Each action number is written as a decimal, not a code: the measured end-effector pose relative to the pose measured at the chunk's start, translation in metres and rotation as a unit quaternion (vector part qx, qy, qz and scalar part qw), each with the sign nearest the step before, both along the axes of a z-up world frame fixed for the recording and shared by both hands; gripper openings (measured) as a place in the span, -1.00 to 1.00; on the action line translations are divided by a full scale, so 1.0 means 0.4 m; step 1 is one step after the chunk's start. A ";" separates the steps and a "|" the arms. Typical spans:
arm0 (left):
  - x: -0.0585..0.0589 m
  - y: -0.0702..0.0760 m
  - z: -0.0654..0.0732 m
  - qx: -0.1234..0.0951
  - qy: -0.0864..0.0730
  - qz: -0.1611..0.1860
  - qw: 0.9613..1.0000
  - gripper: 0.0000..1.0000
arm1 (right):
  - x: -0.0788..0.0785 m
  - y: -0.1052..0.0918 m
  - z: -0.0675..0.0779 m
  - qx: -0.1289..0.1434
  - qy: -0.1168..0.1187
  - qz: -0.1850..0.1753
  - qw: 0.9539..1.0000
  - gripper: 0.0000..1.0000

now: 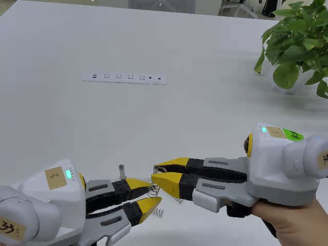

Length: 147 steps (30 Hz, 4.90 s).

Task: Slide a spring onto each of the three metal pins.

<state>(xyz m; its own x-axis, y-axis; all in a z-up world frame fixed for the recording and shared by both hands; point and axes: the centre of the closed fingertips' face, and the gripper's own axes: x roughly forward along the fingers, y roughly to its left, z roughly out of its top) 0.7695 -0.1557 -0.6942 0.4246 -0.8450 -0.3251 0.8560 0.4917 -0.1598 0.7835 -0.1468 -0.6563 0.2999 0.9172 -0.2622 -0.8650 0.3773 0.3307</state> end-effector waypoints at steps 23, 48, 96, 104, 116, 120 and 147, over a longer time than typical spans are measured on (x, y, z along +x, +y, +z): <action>0.000 -0.002 0.000 -0.003 0.006 -0.003 1.000 -0.80 | -0.013 0.004 0.001 -0.032 -0.044 0.027 0.998 -0.77; -0.007 -0.004 -0.012 0.007 -0.008 -0.019 1.000 -0.81 | -0.045 0.002 -0.006 -0.211 -0.093 0.253 0.940 -0.48; 0.024 0.077 -0.056 -0.014 -0.014 0.019 1.000 -0.78 | -0.030 0.084 -0.109 -0.363 -0.126 0.444 0.809 -0.76; 0.033 0.135 -0.090 0.008 -0.008 0.043 0.999 -0.71 | 0.006 0.092 -0.101 -0.365 -0.127 0.429 0.817 -0.76; 0.062 0.233 -0.126 0.041 -0.008 0.089 0.995 -0.36 | 0.122 0.131 -0.144 -0.394 -0.132 0.372 0.830 -0.76; 0.068 0.249 -0.140 0.054 -0.008 0.094 0.994 -0.15 | 0.149 0.147 -0.163 -0.403 -0.132 0.360 0.831 -0.76; 0.086 0.253 -0.187 0.050 -0.021 0.091 0.994 0.89 | 0.203 0.180 -0.289 -0.442 -0.117 0.360 0.813 -0.76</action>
<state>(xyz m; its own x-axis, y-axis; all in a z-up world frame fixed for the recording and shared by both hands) 0.8037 -0.0544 -0.7691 0.5825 -0.7175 -0.3820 0.7565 0.6505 -0.0682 0.8646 -0.0746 -0.7720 -0.0946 0.3606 -0.9279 -0.9670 -0.2547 -0.0004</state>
